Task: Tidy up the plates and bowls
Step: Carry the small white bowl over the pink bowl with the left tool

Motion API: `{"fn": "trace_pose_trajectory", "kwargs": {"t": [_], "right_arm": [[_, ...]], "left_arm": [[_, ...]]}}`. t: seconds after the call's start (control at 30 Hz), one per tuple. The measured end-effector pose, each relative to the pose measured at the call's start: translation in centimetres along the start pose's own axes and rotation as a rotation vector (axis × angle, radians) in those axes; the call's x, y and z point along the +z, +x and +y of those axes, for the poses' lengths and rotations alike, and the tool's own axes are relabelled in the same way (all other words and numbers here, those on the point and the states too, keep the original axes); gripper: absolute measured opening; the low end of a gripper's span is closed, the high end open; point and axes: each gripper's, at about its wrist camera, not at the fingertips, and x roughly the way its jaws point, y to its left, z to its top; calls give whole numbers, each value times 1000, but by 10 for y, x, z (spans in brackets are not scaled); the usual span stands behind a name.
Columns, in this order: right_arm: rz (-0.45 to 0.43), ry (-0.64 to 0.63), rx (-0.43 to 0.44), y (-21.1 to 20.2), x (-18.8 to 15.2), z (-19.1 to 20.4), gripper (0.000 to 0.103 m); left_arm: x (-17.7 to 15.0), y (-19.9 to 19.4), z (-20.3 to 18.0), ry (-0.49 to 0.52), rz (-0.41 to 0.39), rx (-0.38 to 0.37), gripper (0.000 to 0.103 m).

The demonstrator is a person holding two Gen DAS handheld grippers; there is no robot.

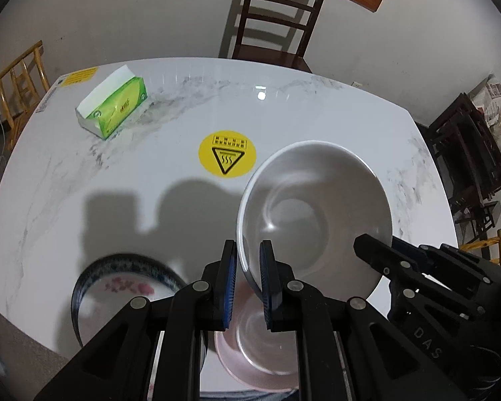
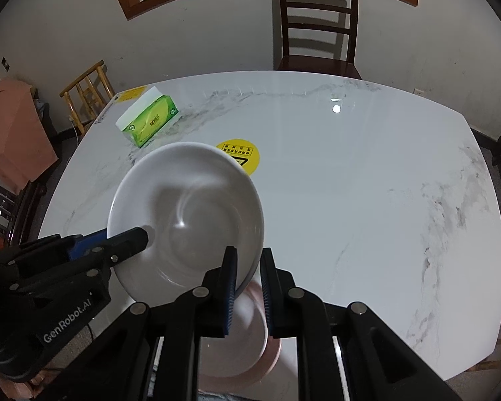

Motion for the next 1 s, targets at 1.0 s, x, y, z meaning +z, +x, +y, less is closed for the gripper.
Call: {"fn": "trace_pose_trajectory", "kwargs": {"t": [1.0], "right_arm": [[100,12,46,-7,-93,7,14]], "left_arm": [[-87,-26,-2,18,56,-2,12]]}}
